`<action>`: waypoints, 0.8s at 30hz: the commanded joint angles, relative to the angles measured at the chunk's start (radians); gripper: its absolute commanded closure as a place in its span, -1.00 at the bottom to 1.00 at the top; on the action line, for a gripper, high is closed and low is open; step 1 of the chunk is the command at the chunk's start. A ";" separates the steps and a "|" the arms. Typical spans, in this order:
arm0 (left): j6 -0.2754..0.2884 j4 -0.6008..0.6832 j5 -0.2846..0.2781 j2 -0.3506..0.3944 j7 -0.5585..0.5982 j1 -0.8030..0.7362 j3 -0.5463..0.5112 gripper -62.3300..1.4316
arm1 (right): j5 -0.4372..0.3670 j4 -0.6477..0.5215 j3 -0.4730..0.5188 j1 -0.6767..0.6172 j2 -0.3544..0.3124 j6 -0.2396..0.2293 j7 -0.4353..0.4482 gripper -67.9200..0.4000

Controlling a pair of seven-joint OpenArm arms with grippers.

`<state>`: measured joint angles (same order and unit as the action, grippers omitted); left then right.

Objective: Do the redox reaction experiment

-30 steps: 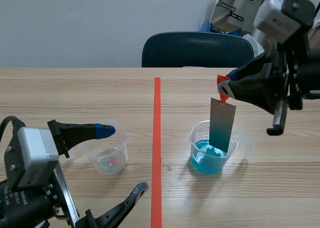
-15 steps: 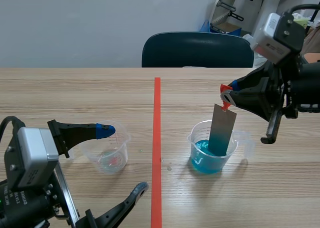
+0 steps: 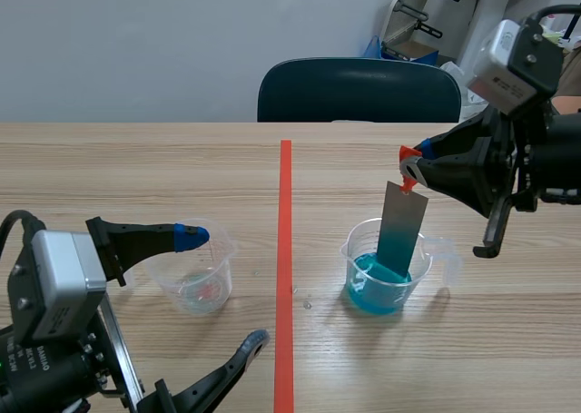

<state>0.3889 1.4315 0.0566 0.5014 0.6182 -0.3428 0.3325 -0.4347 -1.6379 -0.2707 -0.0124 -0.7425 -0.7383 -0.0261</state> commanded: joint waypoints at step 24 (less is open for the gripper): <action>-0.002 0.017 -0.007 -0.002 0.013 0.003 -0.004 -1.00 | 0.021 0.045 -0.021 0.006 0.003 -0.007 0.025 0.97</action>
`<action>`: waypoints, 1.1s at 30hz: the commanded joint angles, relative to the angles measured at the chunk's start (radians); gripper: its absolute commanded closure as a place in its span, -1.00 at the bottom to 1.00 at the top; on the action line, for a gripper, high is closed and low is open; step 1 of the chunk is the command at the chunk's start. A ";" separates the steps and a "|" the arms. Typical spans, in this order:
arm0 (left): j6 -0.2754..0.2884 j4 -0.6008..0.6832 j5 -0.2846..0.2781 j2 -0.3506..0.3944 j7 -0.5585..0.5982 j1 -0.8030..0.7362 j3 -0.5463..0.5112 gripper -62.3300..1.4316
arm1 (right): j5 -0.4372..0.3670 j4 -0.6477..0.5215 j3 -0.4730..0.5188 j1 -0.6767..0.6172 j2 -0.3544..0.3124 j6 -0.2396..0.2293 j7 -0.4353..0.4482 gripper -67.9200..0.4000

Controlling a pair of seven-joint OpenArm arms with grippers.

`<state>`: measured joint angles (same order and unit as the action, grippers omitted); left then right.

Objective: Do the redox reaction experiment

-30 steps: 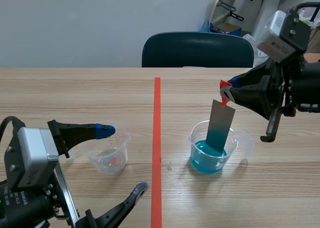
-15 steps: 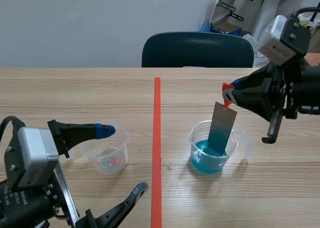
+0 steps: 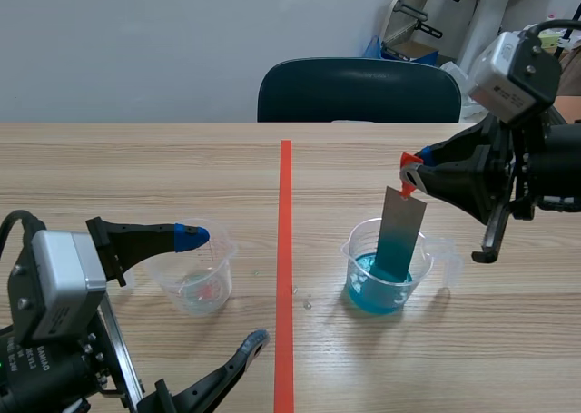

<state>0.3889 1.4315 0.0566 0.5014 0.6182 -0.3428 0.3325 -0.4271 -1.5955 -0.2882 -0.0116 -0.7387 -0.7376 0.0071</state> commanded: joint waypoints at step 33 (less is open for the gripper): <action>-0.002 0.017 -0.007 -0.002 0.014 0.003 -0.004 -1.00 | 0.043 0.003 -0.003 0.006 0.021 -0.008 -0.019 0.97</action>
